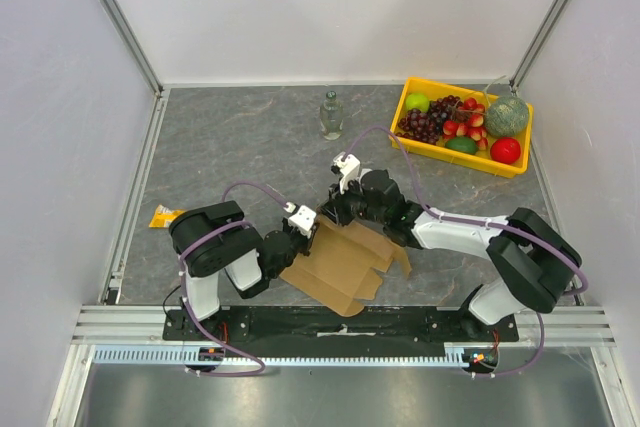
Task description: Fold the paper box
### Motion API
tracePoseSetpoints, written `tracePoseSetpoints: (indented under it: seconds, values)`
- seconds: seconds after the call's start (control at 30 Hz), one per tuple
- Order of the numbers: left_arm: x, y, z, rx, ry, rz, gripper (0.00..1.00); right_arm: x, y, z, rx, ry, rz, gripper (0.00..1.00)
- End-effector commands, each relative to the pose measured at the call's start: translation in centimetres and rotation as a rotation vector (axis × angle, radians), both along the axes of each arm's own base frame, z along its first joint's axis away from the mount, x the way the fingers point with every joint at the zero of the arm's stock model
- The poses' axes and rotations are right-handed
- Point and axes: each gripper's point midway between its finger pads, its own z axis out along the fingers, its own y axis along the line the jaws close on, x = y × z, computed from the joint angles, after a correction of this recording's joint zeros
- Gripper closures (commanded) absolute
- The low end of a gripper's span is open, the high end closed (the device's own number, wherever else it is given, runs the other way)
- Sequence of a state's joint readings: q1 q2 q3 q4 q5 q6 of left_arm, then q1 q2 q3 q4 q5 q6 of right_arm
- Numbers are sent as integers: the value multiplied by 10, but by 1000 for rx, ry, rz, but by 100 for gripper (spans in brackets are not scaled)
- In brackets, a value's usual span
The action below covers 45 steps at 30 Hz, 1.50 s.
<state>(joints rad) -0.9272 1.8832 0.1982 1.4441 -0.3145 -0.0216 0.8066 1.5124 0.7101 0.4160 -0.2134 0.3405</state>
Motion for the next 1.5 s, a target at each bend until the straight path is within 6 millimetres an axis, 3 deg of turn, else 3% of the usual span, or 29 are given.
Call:
tracePoseSetpoints:
  seconds: [0.0, 0.37, 0.67, 0.9, 1.2, 1.47]
  values:
    - [7, -5, 38, -105, -134, 13, 70, -4, 6, -2, 1, -23, 28, 74]
    - [0, -8, 43, -153, -113, 1, 52, -7, 0, -21, -72, -24, 21, 74]
    - [-8, -4, 53, -196, -105, -7, 39, -6, -3, -22, -83, -32, 10, 74]
    - [-15, -4, 57, -213, -101, -38, 30, -7, -2, -14, -61, -47, 12, 73]
    - [-23, -5, 57, -222, -88, -65, 20, -7, 2, 19, 5, -92, 22, 70]
    - [-30, -3, 63, -235, -91, -85, 13, -8, 0, 35, 24, -112, 15, 69]
